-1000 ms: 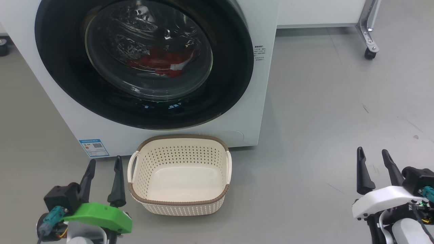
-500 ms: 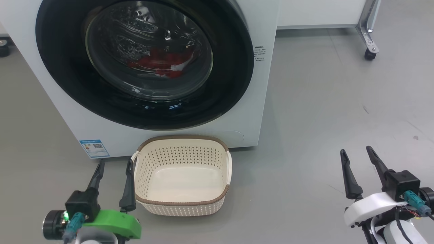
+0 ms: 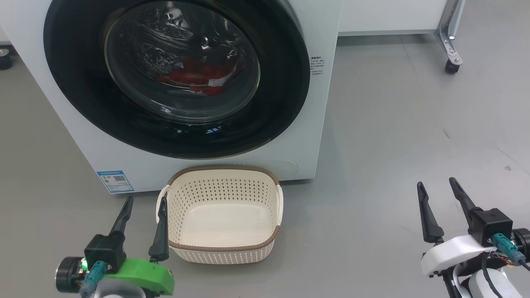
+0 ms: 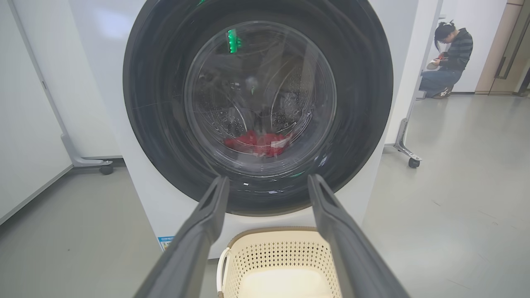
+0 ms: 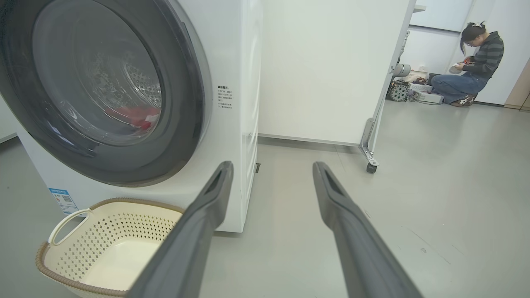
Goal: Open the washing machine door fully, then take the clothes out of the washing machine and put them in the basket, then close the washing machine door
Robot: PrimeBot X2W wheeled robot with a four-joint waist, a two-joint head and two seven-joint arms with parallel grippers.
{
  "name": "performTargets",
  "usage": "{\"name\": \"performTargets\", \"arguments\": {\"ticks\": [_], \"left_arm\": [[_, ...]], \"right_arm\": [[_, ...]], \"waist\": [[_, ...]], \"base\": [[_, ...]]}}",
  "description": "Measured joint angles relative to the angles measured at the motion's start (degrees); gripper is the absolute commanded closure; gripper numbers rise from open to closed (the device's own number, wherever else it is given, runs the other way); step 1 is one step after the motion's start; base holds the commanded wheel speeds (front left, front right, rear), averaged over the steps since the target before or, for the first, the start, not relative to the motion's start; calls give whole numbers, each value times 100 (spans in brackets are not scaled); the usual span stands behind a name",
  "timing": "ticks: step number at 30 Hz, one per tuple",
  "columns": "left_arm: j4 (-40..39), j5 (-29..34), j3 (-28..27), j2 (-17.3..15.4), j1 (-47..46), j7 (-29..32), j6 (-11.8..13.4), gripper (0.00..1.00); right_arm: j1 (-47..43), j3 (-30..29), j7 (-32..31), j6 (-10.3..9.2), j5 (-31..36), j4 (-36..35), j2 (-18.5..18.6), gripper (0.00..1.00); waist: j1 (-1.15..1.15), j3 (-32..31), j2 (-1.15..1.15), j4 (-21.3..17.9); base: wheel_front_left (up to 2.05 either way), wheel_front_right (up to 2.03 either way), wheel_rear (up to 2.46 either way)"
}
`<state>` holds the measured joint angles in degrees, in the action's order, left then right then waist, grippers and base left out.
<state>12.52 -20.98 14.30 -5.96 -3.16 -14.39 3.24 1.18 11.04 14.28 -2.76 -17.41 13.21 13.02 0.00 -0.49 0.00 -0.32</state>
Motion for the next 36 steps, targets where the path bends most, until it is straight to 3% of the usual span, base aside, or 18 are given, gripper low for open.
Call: {"name": "performTargets", "arguments": {"ticks": [8,9,10,11,25,36], "left_arm": [[65,85,-65,30,23,-4,0,0],[66,92,-68,35,23,-4,0,0],[70,93,-76,43,23,-4,0,0],[74,103,-79,46,23,-4,0,0],[74,192,-131,108,23,-4,-8,0],[-43,293,-132,143,9,-4,-51,0]], "right_arm": [[-16,-75,0,1,-1,7,-48,0],[-19,-86,0,2,-2,7,-52,7],[-20,-93,0,3,-2,7,-53,26],[-20,-101,0,9,-2,7,-54,100],[-30,-203,1,122,-127,92,-140,100],[49,-600,2,464,-1080,142,-419,100]], "waist": [[0,1,0,-2],[0,1,0,-1],[0,2,0,-1],[0,3,0,0],[0,37,0,22],[0,250,0,83]], "base": [[0,0,0],[0,0,0],[0,0,0],[0,0,0],[0,0,0],[0,0,0]]}}
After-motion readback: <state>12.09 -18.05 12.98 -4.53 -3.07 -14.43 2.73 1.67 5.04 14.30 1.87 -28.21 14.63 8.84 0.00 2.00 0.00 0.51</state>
